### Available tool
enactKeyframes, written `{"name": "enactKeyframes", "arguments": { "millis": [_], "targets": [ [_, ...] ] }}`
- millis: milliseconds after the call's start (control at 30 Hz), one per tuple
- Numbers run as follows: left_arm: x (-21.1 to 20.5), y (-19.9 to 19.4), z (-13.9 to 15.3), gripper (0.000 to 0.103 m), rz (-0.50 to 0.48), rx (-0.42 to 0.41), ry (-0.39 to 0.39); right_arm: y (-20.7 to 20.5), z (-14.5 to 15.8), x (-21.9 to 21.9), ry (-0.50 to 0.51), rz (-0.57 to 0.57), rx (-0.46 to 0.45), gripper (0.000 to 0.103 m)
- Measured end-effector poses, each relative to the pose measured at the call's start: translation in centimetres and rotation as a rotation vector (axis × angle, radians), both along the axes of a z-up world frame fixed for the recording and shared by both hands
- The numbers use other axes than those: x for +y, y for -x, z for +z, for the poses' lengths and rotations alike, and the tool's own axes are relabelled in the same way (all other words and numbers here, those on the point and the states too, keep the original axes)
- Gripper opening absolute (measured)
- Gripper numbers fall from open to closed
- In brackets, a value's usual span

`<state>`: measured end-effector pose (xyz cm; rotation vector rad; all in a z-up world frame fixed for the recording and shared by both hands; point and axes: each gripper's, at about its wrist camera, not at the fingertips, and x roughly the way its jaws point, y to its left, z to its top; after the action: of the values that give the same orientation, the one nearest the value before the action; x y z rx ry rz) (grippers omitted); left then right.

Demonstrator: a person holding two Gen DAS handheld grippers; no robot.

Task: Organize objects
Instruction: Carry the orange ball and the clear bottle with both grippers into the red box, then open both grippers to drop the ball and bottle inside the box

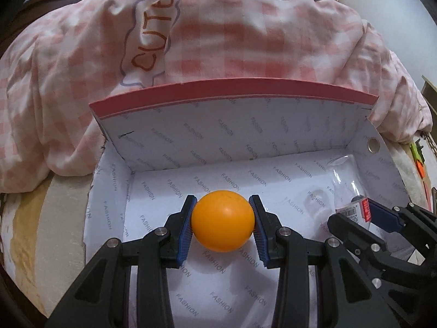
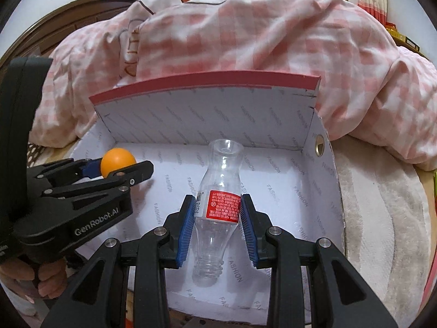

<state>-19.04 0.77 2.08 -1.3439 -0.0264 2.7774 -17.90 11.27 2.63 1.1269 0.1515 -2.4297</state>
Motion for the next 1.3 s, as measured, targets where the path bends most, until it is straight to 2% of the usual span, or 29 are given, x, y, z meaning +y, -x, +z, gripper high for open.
{"name": "enactKeyframes", "arguments": {
  "millis": [400,500,733,967,1300],
  "targets": [
    [-0.2,0.6,-1.0,0.039,-0.006,-0.054,-0.025,0.5,-1.1,-1.1,-0.017,-0.009,0.003,0.034],
    [0.0,0.7,-1.0,0.048,-0.012,-0.053,-0.022,0.3,-1.2,-1.3,-0.034,-0.005,0.011,0.039],
    [0.5,-0.2,-0.2,0.052,-0.022,0.003,-0.018,-0.3,-0.5,-1.0,-0.008,-0.009,0.032,0.047],
    [0.6,-1.6,1.1,0.055,-0.029,0.032,-0.019,-1.7,0.8,0.4,0.068,-0.024,0.05,0.053],
    [0.9,-4.4,3.2,0.055,-0.053,0.073,-0.008,-4.1,2.6,1.9,0.142,-0.028,0.067,0.056]
  ]
}}
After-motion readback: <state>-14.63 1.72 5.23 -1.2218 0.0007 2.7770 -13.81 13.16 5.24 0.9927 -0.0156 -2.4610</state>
